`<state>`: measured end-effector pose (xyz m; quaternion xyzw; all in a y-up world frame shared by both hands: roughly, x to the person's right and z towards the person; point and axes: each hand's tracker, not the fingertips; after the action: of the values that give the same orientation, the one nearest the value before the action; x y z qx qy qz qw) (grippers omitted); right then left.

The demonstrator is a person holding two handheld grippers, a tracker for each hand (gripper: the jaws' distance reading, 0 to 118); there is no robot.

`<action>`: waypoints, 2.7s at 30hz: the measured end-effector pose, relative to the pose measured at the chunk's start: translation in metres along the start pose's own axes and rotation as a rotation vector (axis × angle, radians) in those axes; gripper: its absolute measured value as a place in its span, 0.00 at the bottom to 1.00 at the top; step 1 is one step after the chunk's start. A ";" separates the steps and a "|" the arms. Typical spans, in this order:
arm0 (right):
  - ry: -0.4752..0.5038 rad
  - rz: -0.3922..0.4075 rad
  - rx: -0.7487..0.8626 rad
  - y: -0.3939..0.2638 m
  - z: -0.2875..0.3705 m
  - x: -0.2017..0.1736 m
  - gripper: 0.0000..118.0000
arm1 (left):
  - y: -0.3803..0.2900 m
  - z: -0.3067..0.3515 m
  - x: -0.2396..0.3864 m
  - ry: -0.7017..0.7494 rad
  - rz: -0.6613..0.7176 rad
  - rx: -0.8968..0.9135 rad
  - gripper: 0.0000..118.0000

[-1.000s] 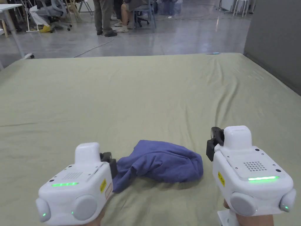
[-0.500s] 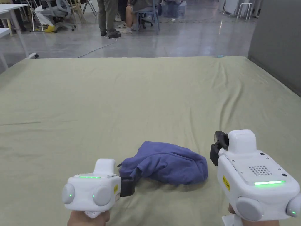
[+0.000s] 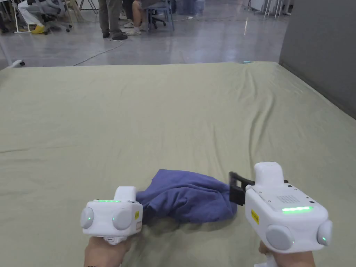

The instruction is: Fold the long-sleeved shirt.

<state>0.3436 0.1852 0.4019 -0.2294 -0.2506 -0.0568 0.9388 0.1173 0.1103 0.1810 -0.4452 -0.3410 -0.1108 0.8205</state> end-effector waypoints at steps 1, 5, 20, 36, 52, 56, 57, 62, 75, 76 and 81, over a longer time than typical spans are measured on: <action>-0.005 0.001 -0.077 -0.004 -0.017 0.001 0.99 | 0.000 0.004 -0.003 0.005 0.005 0.010 0.02; 0.004 -0.019 -0.263 -0.022 -0.072 0.011 0.99 | 0.006 0.027 -0.016 -0.011 0.038 0.088 0.02; 0.116 -0.110 -0.302 0.012 -0.093 0.012 0.10 | 0.063 0.084 -0.013 -0.084 0.045 0.304 0.02; 0.070 0.084 0.206 0.374 -0.039 -0.019 0.10 | 0.337 0.272 -0.021 -0.140 0.073 0.706 0.02; 0.082 0.042 0.066 0.376 -0.103 -0.026 0.10 | 0.359 0.233 -0.038 -0.041 0.055 0.611 0.02; 0.073 0.049 -0.053 0.292 -0.151 -0.033 0.10 | 0.311 0.165 -0.049 -0.050 0.075 0.490 0.02; 0.071 0.054 -0.081 0.273 -0.160 -0.034 0.10 | 0.300 0.151 -0.051 -0.038 0.066 0.444 0.02; 0.103 0.009 -0.156 0.217 -0.185 -0.030 0.10 | 0.252 0.109 -0.072 -0.062 0.131 0.365 0.02; 0.115 0.040 -0.262 0.040 -0.034 -0.025 0.10 | 0.027 0.129 -0.037 0.012 0.242 0.324 0.02; 0.115 0.026 -0.301 0.021 -0.023 -0.021 0.10 | 0.003 0.127 -0.034 0.016 0.232 0.273 0.02; 0.159 0.037 -0.493 -0.048 0.012 -0.016 0.10 | -0.075 0.110 -0.024 0.070 0.141 0.034 0.02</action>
<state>0.3140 0.1477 0.4230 -0.4506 -0.1503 -0.1169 0.8722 0.0120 0.1529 0.2548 -0.4498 -0.2817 -0.0622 0.8452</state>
